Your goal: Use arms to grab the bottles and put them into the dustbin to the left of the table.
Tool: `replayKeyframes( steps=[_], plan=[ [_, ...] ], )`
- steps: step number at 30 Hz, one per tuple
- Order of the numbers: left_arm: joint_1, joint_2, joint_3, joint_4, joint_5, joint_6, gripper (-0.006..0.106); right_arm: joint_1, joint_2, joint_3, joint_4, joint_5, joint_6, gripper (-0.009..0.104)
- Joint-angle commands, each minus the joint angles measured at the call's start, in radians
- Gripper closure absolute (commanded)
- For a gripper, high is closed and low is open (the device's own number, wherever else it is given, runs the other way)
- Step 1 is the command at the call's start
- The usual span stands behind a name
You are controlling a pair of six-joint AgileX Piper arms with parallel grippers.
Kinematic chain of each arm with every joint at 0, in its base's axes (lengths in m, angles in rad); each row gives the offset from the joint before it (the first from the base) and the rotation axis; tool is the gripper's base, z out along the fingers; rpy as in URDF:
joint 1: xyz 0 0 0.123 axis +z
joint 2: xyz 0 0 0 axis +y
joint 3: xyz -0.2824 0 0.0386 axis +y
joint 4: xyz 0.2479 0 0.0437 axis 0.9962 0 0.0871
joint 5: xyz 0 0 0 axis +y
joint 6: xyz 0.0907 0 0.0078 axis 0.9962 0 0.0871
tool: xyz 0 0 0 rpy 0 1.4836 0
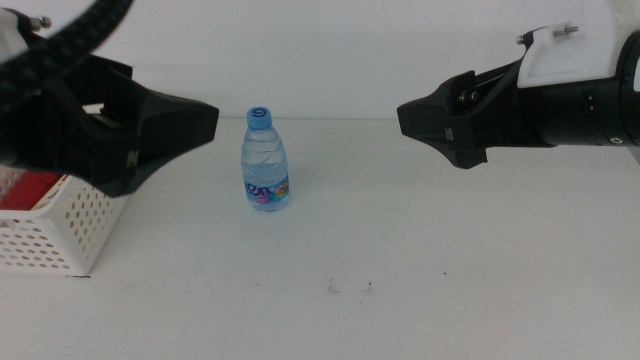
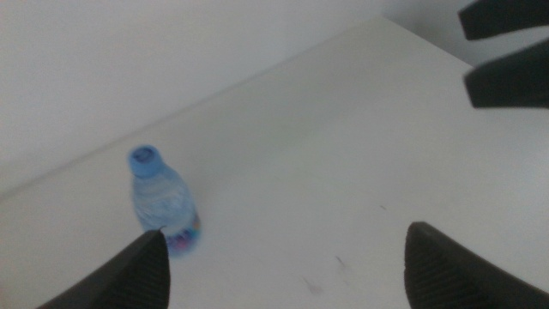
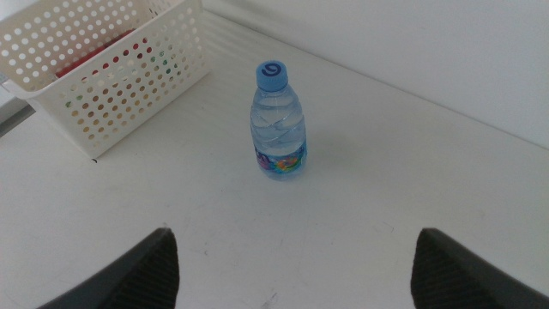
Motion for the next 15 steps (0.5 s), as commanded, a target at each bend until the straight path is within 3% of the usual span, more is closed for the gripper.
replayKeyframes(
  steps=[1, 9, 15],
  plan=[
    [0.002, -0.004, -0.006, 0.030, -0.045, -0.012, 0.007, 0.003, -0.005, -0.011, 0.000, -0.003, -0.010, 0.009],
    [0.004, -0.002, 0.028, 0.046, -0.272, 0.065, 0.007, 0.003, -0.005, -0.011, 0.000, -0.003, -0.010, 0.009],
    [0.086, -0.004, 0.200, 0.033, -0.496, 0.075, 0.007, 0.003, -0.005, -0.011, 0.000, -0.003, -0.010, 0.009]
  ],
)
